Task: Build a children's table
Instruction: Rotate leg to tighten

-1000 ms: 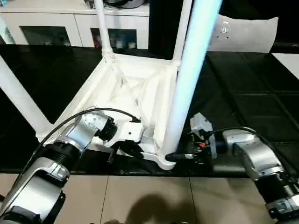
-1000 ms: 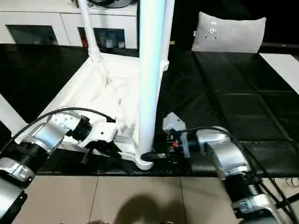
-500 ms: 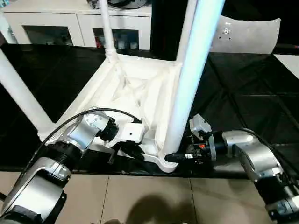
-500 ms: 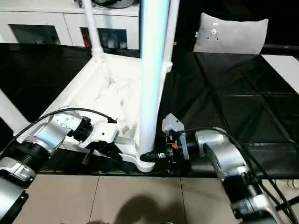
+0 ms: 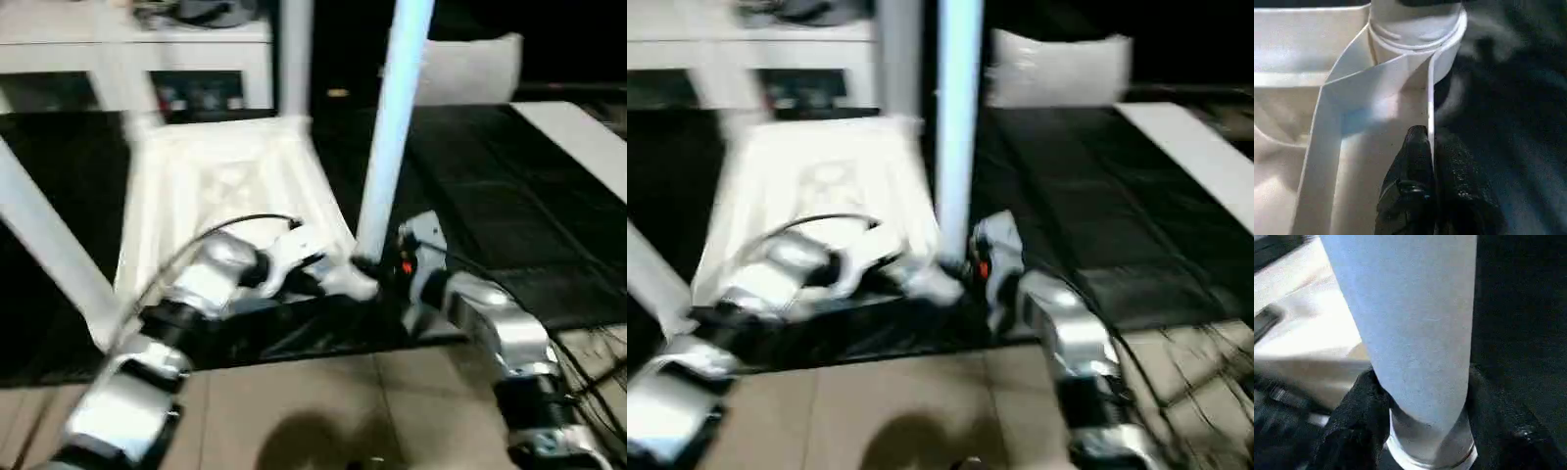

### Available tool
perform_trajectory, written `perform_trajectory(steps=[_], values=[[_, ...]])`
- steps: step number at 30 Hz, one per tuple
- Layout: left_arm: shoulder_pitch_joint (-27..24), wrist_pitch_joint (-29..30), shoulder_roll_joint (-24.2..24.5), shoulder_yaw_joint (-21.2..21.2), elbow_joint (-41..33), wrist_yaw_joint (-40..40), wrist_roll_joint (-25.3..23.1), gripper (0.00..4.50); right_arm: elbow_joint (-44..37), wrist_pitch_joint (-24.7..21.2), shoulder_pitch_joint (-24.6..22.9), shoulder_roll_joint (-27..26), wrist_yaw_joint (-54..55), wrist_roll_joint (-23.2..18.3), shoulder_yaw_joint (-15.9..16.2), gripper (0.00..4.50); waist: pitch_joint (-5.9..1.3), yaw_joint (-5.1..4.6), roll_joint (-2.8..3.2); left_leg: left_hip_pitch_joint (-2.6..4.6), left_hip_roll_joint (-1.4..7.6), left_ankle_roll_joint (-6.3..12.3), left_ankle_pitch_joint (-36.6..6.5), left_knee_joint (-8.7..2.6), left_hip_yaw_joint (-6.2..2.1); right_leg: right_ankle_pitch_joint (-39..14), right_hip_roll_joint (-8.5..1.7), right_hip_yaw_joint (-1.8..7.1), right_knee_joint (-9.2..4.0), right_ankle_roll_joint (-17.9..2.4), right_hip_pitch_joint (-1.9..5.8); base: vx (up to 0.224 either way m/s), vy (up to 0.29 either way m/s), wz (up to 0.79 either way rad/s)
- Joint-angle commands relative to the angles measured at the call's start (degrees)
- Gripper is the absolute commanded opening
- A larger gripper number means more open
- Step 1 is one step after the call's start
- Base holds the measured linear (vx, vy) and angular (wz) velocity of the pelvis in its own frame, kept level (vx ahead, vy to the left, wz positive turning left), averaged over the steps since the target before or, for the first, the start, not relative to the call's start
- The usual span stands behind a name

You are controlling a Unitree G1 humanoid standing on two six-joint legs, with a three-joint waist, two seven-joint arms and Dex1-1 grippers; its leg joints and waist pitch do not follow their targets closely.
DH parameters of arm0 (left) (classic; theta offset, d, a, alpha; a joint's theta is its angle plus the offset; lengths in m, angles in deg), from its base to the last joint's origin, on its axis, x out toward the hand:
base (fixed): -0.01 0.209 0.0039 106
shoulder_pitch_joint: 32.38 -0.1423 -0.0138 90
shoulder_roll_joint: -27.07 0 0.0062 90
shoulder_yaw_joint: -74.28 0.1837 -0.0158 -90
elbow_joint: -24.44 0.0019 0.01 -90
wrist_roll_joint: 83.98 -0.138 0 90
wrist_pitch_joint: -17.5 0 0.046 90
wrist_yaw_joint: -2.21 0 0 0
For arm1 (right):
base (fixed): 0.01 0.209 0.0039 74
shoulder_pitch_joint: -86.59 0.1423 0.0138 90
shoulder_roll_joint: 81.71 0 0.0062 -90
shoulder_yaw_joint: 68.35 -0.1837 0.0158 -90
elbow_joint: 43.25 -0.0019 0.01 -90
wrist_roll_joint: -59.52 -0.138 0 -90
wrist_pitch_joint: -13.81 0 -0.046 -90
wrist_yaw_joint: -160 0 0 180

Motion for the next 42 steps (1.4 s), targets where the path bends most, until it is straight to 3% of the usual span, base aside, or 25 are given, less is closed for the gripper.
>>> perform_trajectory(steps=[1,2,4,7,11,13,14,15,16,17,18,20,25,27,31,33,42], values=[[3.72,-1.48,-6.22,-0.64,-0.83,5.32,1.72,0.00,2.74,-1.56,1.81,-6.67,3.30,-1.38,3.53,2.00,-3.63,-0.43,0.38,1.02,2.41,0.32,-27.43,-4.46,-2.02,-33.70,-3.45,0.93,-5.84,-4.23,2.51,0.000,0.000,0.00],[3.97,-1.26,-7.13,-1.36,-0.42,7.30,1.67,0.00,3.52,-1.03,2.30,-8.07,5.20,-1.49,2.57,2.00,-3.50,-0.98,0.88,1.31,2.34,0.40,-28.17,-4.51,-1.88,-32.02,-3.49,1.03,-6.12,-5.35,2.16,0.000,0.000,0.00],[4.25,-1.01,-8.06,-2.27,-0.19,9.99,1.54,0.00,4.04,-0.33,2.68,-9.82,7.22,-1.56,1.43,2.54,-3.55,-1.28,0.52,1.32,1.99,0.73,-28.05,-4.26,-1.77,-32.54,-3.55,0.78,-6.18,-5.52,2.30,0.000,0.000,0.00],[4.43,-1.95,-7.60,-2.65,0.09,11.83,0.97,0.00,3.57,0.45,2.37,-11.23,7.66,-1.89,0.80,2.71,-3.78,-1.34,0.55,0.63,2.26,1.76,-25.00,-4.66,-1.80,-28.35,-3.81,1.67,-5.35,-7.19,2.68,0.000,0.000,0.00],[2.91,-3.91,-4.55,-1.21,-1.05,8.66,0.26,0.00,0.83,1.12,0.78,-10.54,7.32,-2.43,0.47,3.11,-4.11,-0.99,0.47,0.12,2.49,3.04,-19.92,-4.79,-1.44,-20.28,-3.83,2.53,-4.08,-10.52,3.13,0.000,0.000,0.00],[2.21,-5.63,-3.11,-0.39,-1.22,5.74,0.31,0.00,-0.24,2.12,0.05,-8.73,6.15,-1.40,0.97,3.28,-4.26,-0.71,0.52,-0.03,2.48,3.72,-17.96,-4.72,-1.29,-18.55,-3.88,2.75,-3.79,-11.30,3.29,0.000,0.000,0.00],[2.15,-5.83,-2.99,-0.33,-1.24,5.51,0.32,0.00,-0.33,2.22,-0.02,-8.55,6.03,-1.29,1.04,3.28,-4.41,-0.45,0.24,-0.15,2.45,4.38,-15.83,-4.56,-1.10,-17.54,-3.88,2.85,-3.55,-11.57,3.41,0.000,0.000,0.00],[1.58,-7.03,-1.77,0.17,-1.47,3.38,0.62,0.00,-1.22,4.83,-0.93,-5.79,3.87,0.53,2.53,3.58,-4.49,-0.27,0.27,-0.14,2.47,4.58,-14.97,-4.47,-1.06,-17.01,-3.90,2.89,-3.53,-11.61,3.37,0.000,0.000,0.00],[1.49,-7.12,-1.55,0.26,-1.52,2.97,0.67,0.00,-1.37,5.35,-1.11,-5.26,3.43,0.87,2.82,3.58,-4.63,0.05,0.24,-0.17,2.50,4.68,-14.11,-4.35,-1.00,-16.33,-3.93,2.89,-3.38,-11.67,3.41,0.000,0.000,0.00],[0.87,-9.11,0.75,1.17,-1.55,-0.93,0.85,0.00,-4.14,7.22,-3.32,-0.83,-3.69,0.02,3.61,3.64,-4.72,0.34,0.35,-0.22,2.52,5.37,-12.32,-4.12,-0.78,-13.95,-3.84,3.09,-3.00,-12.40,3.26,0.000,0.000,0.00],[0.74,-9.76,1.41,1.45,-1.45,-2.12,0.89,0.00,-5.00,7.67,-3.99,0.45,-5.79,-0.44,3.68,3.67,-4.72,0.75,0.22,-0.59,2.52,6.60,-11.19,-4.03,-0.68,-12.46,-3.74,3.07,-2.82,-12.22,3.60,0.000,0.000,0.00],[0.77,-11.00,2.48,2.05,-0.95,-4.05,0.72,0.00,-6.35,7.51,-4.92,2.69,-9.46,-1.60,3.80,3.91,-4.50,1.50,0.29,-0.44,2.70,7.50,-11.00,-4.04,-0.63,-12.17,-3.75,3.15,-2.76,-12.80,3.35,0.000,0.000,0.00],[0.99,-19.85,7.08,5.06,0.93,-15.16,0.95,0.00,-8.51,9.70,-6.60,12.06,-22.28,-2.97,5.31,4.30,-4.22,2.74,0.54,0.05,3.03,5.88,-13.96,-4.35,-0.64,-16.35,-3.51,3.25,-3.06,-12.00,3.14,0.000,0.000,0.00],[1.05,-23.91,9.25,6.70,1.58,-20.62,1.15,0.00,-8.91,10.77,-6.62,15.82,-28.55,-4.13,6.73,4.30,-4.25,3.45,0.59,0.47,3.24,4.56,-14.83,-4.47,-0.59,-16.41,-3.61,3.43,-2.93,-12.19,2.73,0.000,0.000,0.00],[1.31,-26.04,11.04,8.06,2.16,-25.25,1.03,0.00,-9.14,11.23,-6.35,18.85,-35.44,-5.17,7.93,4.30,-4.29,4.65,0.62,0.88,3.47,4.26,-15.35,-4.55,-0.38,-14.91,-3.59,3.64,-2.66,-12.97,2.64,0.000,0.000,0.00],[1.88,-28.14,12.19,9.15,2.91,-28.09,0.54,0.00,-8.27,11.27,-5.48,20.77,-40.35,-5.91,9.32,4.30,-4.40,5.26,0.59,0.74,3.42,4.31,-14.47,-4.51,-0.14,-13.69,-3.51,3.62,-2.38,-13.43,2.84,0.000,0.000,0.00],[2.60,-32.62,13.45,10.83,2.33,-36.74,2.05,0.00,-3.49,11.50,-1.69,21.39,-47.57,-5.97,13.42,3.49,-4.32,6.48,0.12,0.83,3.57,3.22,-13.61,-4.52,0.16,-16.19,-3.75,3.77,-2.34,-12.93,2.71,0.000,0.000,0.00]])
